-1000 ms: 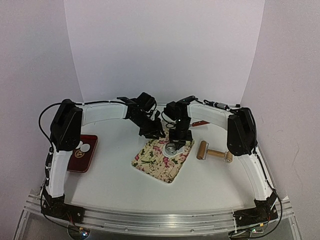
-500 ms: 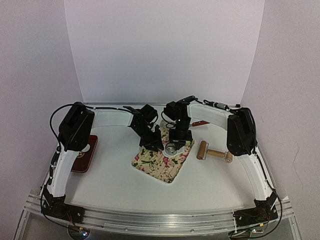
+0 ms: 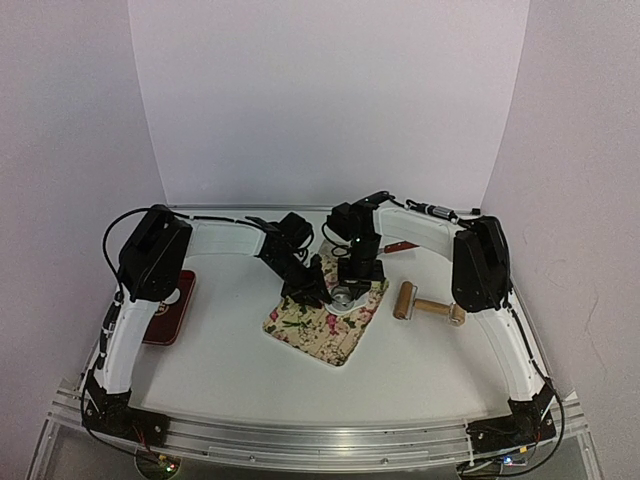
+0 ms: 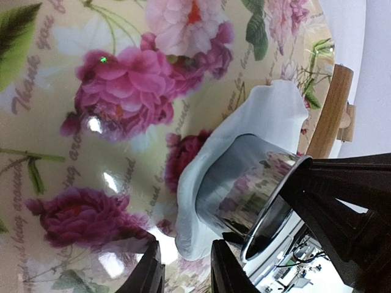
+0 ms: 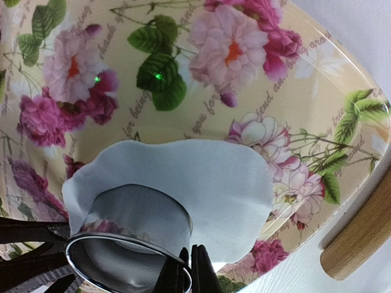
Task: Roll out the dumpling wrappers from the dough
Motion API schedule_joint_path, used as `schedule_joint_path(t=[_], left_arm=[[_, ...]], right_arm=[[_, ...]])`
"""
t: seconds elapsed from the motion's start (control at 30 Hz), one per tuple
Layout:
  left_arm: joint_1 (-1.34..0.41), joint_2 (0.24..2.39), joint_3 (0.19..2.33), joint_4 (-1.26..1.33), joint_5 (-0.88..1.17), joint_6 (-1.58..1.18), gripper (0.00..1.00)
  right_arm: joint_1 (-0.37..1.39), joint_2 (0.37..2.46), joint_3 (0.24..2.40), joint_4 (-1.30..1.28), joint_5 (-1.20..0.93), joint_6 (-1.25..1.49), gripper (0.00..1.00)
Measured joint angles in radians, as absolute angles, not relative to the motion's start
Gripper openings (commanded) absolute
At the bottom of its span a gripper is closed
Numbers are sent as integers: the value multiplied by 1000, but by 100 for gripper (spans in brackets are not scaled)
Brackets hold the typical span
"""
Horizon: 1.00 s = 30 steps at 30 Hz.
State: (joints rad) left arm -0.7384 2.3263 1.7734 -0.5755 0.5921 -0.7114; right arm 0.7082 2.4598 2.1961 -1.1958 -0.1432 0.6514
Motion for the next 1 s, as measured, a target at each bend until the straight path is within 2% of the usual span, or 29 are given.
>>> schedule_joint_path(t=[0.33, 1.0], left_arm=[[-741, 2356, 1771, -535, 662, -714, 0], [-748, 2264, 1662, -418, 616, -706, 0]], right_arm=[[708, 2468, 2210, -1208, -143, 651, 0], [709, 2472, 2213, -1212, -136, 637, 0]])
